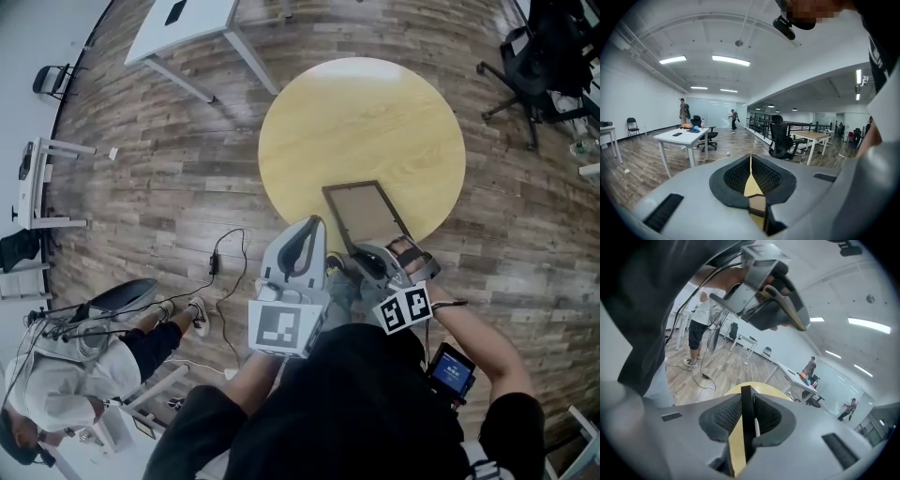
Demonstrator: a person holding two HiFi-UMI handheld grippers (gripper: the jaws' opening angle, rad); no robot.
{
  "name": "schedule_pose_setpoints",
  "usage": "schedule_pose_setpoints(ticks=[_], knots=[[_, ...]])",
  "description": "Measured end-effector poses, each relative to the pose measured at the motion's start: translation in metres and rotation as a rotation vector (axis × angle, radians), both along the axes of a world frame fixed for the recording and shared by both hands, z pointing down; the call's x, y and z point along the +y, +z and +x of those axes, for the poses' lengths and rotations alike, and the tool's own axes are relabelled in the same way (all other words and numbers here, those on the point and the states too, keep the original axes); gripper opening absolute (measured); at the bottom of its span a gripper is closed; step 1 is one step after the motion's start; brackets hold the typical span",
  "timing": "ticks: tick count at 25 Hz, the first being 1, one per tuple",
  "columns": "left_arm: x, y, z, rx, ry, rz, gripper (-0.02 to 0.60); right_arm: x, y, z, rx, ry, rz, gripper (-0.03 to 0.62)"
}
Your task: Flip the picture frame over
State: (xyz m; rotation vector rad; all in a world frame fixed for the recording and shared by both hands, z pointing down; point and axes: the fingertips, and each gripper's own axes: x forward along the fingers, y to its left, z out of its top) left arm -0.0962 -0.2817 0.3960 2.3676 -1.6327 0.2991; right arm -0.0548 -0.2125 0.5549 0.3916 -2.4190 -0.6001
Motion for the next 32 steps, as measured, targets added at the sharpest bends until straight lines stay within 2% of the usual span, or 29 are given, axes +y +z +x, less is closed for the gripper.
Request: schedule_pose_setpoints(ticks=[5,8,12,17,20,22,24,26,32], knots=[[-0.003,-0.006,0.0,-0.014,0.013,0.017,0.029,-0.019,-0.03,0.0,-0.129,0.091,-0.106,0.087],[-0.006,-0.012,0.0,0.002,0.01,0.037,0.029,-0.034,-0.05,0.004,-0.24,0.17,-0.181,0.086],[-0.008,-0.017,-0.003,-0.019,0.006,0.045,0.029,-0.06,-0.068,0.022,-0.408,0.303,-0.281,0.084],[-0.012,-0.018,0.0,-0.04,0.017,0.037,0.029,-0.103,-0.072,0.078,-0.597,0.553,-0.404,0.083],[-0.014,-0.02,0.009,-0.011,0.04,0.057,0.029,-0.123,-0.067,0.117,-0.693,0.712,-0.477,0.08],[-0.016,-0.02,0.011,-0.022,0.045,0.052,0.029,-0.13,-0.06,0.139,-0.741,0.792,-0.517,0.078],[-0.017,-0.019,0.014,-0.034,0.05,0.045,0.029,-0.132,-0.052,0.158,-0.777,0.859,-0.554,0.079],[-0.016,-0.021,0.02,-0.015,0.065,0.057,0.029,-0.131,-0.043,0.173,-0.803,0.915,-0.59,0.08],[-0.02,-0.019,0.027,-0.027,0.09,0.048,0.029,-0.129,-0.014,0.204,-0.893,1.059,-0.721,0.081]])
